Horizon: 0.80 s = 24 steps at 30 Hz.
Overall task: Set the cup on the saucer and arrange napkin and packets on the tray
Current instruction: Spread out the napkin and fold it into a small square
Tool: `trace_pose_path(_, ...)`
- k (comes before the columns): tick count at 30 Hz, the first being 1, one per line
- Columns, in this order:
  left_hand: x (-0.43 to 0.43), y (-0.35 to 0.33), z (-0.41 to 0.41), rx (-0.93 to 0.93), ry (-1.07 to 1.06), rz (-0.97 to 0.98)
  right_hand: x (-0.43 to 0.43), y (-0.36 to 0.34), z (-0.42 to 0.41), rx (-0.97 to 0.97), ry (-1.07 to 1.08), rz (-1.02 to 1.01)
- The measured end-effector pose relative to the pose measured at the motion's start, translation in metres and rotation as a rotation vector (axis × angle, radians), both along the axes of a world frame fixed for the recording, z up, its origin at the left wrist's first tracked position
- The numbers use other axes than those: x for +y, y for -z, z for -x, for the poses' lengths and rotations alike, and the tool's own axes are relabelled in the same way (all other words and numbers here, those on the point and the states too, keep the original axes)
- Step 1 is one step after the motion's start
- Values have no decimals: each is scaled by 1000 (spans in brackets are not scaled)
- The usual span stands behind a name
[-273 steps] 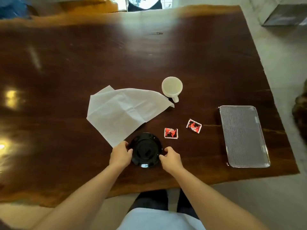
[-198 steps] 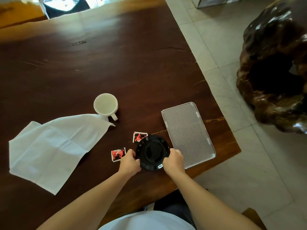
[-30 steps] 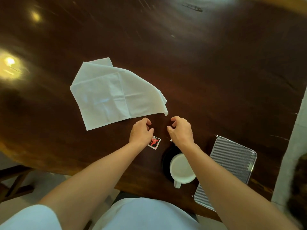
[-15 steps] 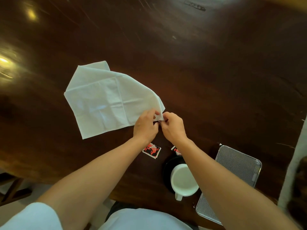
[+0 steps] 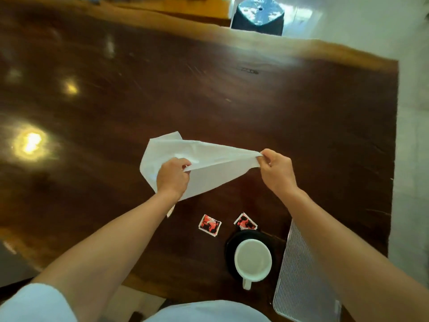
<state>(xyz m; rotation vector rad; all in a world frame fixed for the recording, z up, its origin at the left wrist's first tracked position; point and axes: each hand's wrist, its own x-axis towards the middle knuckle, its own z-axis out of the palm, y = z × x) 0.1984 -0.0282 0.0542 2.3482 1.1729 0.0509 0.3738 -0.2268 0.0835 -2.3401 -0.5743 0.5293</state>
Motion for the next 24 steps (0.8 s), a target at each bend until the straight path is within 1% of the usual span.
trace_pose_path(2, 7, -15, 2, -14, -15, -13, -15, -6, -22, -34, 65, 47)
trace_pose_path(6, 22, -40, 2, 7, -28, -98, -42, -21, -54, -92, 158, 115)
trace_pose_path(11, 38, -84, -24, -32, 8, -223, -51, -53, -75, -169, 127, 135)
trace_pose_path(15, 64, -140, -60, -219, -25, -316, -48, -97, -102, -269, 122, 92)
trace_pose_path(20, 80, -209, -92, -465, 93, -509, -45, -149, -134, -508, 122, -34)
trace_pose_path(24, 87, -232, -92, -584, 113, -536, -48, -169, -145, -708, 97, -127)
